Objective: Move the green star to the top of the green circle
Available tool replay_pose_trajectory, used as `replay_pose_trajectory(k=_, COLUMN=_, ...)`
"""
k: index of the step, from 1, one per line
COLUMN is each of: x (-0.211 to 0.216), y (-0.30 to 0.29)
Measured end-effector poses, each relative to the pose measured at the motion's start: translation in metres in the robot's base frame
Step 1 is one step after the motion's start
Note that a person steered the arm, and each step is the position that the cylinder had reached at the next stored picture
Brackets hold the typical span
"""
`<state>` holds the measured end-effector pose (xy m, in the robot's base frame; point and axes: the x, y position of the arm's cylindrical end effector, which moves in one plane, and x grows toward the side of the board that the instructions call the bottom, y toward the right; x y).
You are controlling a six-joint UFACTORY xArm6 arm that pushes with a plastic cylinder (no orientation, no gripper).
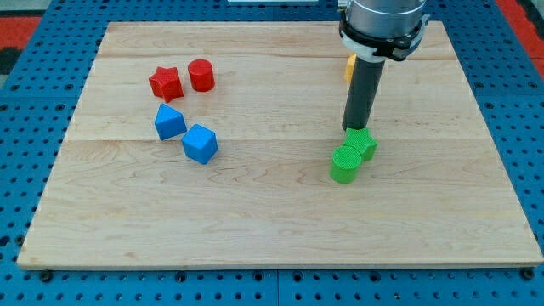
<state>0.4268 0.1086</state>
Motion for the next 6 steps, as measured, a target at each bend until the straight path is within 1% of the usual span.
replay_pose_trajectory(k=1, x=-0.004, y=0.008)
replay_pose_trajectory(k=2, x=-0.002, y=0.056)
replay_pose_trajectory(k=3, x=0.028, y=0.11)
replay_pose_trajectory(k=4, x=0.031, y=0.041)
replay_pose_trajectory(k=5, x=-0.001, y=-0.017)
replay_pose_trajectory(k=6, x=-0.033, y=-0.045)
